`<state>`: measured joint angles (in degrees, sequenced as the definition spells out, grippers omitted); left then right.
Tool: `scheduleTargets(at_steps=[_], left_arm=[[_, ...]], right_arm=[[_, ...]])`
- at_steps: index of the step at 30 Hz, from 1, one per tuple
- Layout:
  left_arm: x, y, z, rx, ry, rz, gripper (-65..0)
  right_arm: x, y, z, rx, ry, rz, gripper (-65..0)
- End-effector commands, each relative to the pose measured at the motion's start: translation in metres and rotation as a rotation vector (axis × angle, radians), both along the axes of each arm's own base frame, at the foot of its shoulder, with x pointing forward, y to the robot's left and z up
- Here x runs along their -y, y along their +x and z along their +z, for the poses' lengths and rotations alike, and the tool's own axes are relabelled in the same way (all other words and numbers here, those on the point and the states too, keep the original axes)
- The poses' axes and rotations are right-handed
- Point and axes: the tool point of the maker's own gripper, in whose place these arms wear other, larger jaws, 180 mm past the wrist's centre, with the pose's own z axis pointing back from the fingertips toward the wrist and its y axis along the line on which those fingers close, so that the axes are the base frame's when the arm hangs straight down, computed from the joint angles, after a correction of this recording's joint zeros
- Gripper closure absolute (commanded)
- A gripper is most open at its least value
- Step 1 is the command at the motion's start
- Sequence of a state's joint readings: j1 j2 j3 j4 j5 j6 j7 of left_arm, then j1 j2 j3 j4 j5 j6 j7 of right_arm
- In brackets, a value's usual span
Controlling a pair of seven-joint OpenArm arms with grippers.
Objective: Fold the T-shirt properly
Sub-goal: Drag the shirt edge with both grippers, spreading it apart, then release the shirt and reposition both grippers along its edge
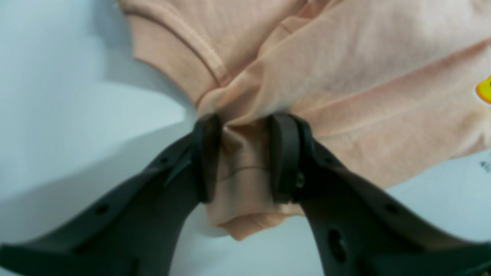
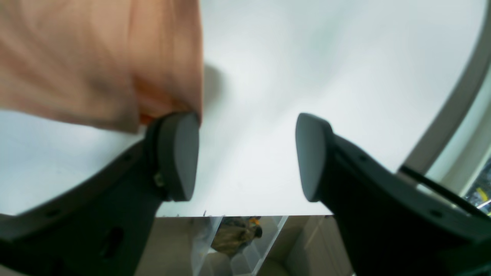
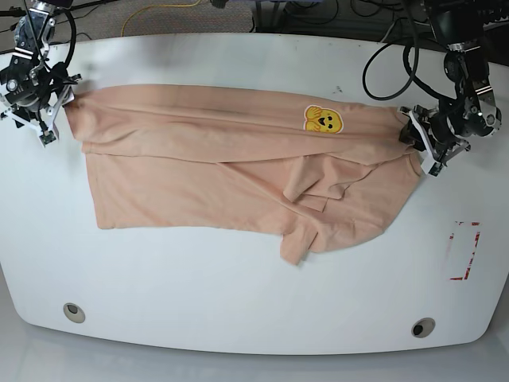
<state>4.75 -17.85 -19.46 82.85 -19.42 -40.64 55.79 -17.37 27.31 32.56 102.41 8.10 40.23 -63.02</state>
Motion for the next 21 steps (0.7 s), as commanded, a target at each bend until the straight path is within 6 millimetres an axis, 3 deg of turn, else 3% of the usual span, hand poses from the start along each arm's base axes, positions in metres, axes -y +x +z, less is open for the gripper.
scheduleTargets(at_steps=[1,13,18,21], left_arm=[[-0.027,-0.04,-0.023,-0.196,0.144,0.003,-21.0],[-0.029,-0.04,-0.017,-0.199,0.155,0.005,-21.0],[-0.04,-0.027,0.01,-0.12,0.193,0.04,-21.0],[-0.031,-0.019,0.022,-0.081,0.191,0.044,-21.1]], right_arm=[[0.0,0.008,0.021,0.034,-0.048,0.012,-37.9],[-0.021,0.01,0.031,0.061,-0.048,0.022,-37.9],[-0.032,0.012,0.025,0.076,-0.009,0.011,-37.9],[-0.043,0.027,0.03,0.127,0.017,0.011,-37.9]])
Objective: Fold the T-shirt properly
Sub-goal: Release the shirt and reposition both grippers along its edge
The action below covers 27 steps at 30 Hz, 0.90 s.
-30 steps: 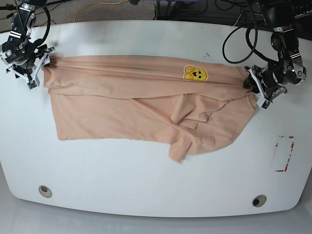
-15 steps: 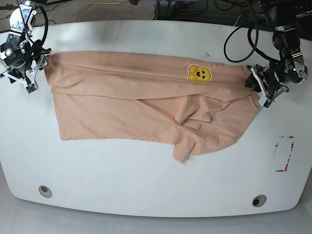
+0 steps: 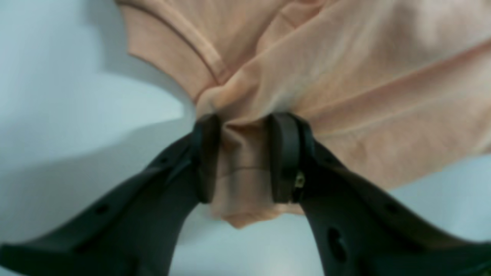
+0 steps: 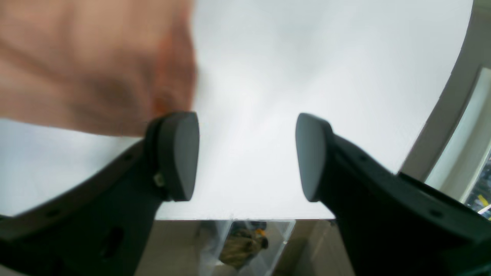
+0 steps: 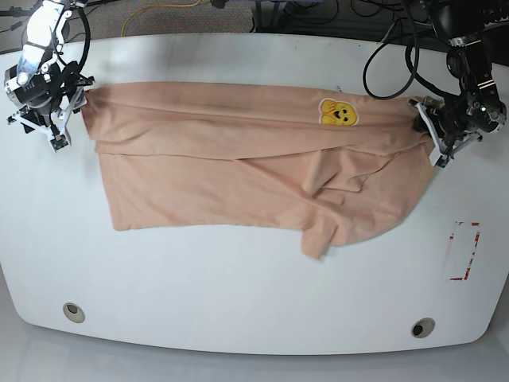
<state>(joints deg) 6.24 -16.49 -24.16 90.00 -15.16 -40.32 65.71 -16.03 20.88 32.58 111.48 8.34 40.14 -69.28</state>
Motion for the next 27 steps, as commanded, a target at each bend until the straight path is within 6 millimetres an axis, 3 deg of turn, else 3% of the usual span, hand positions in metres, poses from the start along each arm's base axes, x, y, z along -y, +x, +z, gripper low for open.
scheduleTargets(at_steps=[1,4,9,15,22,27], left_arm=[[0.002,0.009,0.015,0.024,0.033,-0.005,-21.1],[0.007,0.024,0.039,0.091,0.046,-0.026,-21.2],[0.009,0.029,0.057,0.1,0.069,-0.039,-21.5],[0.01,0.039,0.083,0.168,0.108,-0.053,-21.7],[0.004,0.041,0.097,0.212,0.11,-0.035,-21.7],[-0.016,0.039,0.105,0.242,0.104,0.034,-21.7]], right_arm=[[-0.007,0.022,0.016,0.085,0.007,0.007,-37.9],[-0.017,0.03,0.017,0.116,0.035,0.001,-37.9],[-0.023,0.043,0.022,0.154,0.058,-0.004,-37.9],[-0.03,0.045,0.019,0.159,0.081,-0.009,-37.9],[-0.043,0.047,0.013,0.146,0.098,0.025,-37.9],[-0.052,0.05,0.011,0.142,0.105,0.053,-37.9]])
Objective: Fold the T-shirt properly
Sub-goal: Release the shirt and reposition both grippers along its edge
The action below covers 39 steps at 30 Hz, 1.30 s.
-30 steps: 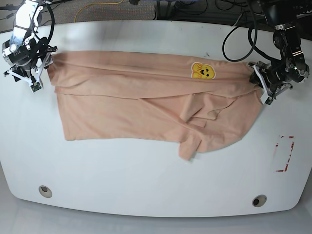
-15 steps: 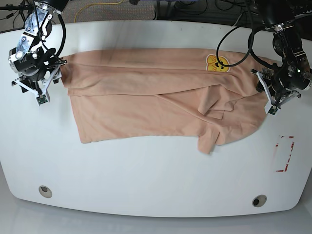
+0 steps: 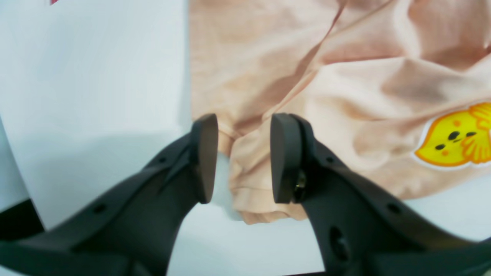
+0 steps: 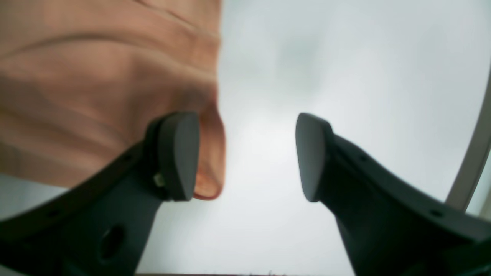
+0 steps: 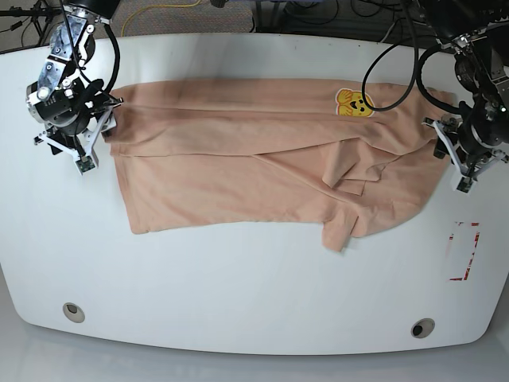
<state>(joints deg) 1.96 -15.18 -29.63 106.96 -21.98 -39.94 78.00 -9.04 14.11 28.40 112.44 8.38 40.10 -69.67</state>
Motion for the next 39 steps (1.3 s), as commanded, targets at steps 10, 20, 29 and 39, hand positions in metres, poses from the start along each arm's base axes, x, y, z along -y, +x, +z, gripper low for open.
scheduleTargets(at_steps=[10,20,29,39], left_arm=[[-0.004,0.0,-0.013,-0.04,-0.002,0.003,-21.7],[-0.018,-0.047,-0.047,-0.216,0.109,0.018,-21.7],[-0.029,-0.052,-0.046,-0.212,0.143,0.005,-21.7],[-0.034,-0.054,-0.044,-0.218,0.173,0.013,-21.7]], right_arm=[[-0.013,0.042,0.029,0.14,0.037,-0.001,-37.9],[-0.021,0.08,0.023,0.175,0.131,-0.006,-37.9],[-0.027,0.126,0.01,0.222,0.279,-0.025,-37.9],[-0.02,0.139,0.001,0.202,0.319,-0.04,-37.9]])
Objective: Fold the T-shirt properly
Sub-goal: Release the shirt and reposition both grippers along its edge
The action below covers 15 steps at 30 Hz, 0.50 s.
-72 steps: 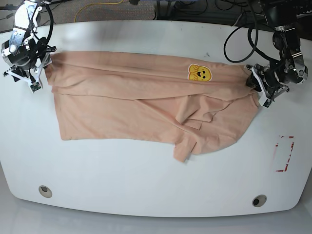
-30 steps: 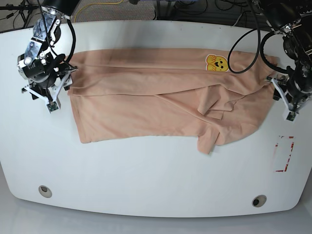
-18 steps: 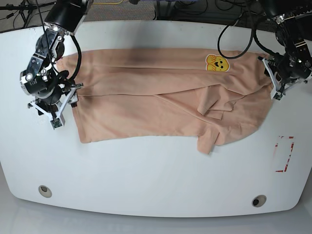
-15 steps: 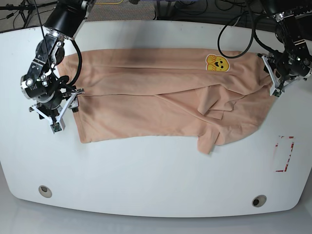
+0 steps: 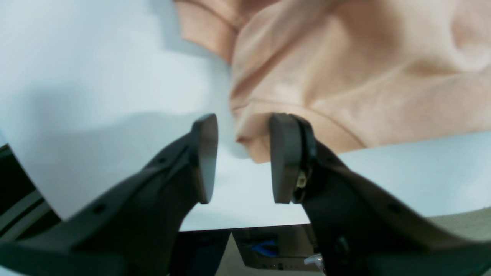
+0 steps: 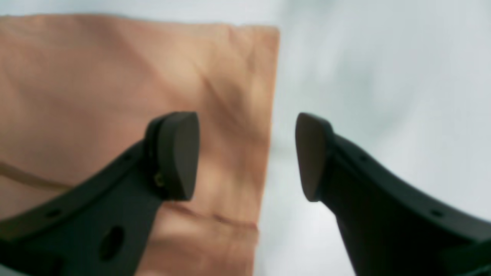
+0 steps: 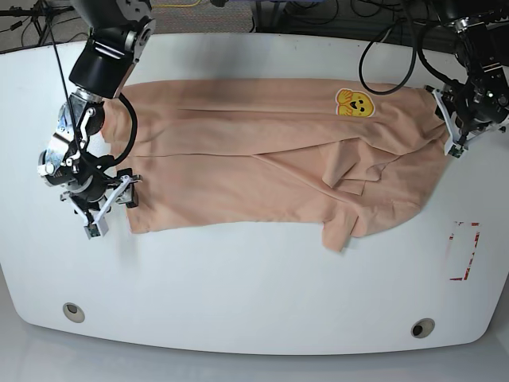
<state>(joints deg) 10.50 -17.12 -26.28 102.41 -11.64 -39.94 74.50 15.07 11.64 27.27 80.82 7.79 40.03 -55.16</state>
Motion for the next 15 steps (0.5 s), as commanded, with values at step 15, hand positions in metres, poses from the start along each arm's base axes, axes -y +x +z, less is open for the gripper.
scheduleTargets(at_steps=[15], left_arm=[[0.018,0.027,0.035,0.173,-0.033,-0.02,-21.1]], right_arm=[[-0.014,-0.085,0.041,-0.058,-0.244,0.025,-37.9]])
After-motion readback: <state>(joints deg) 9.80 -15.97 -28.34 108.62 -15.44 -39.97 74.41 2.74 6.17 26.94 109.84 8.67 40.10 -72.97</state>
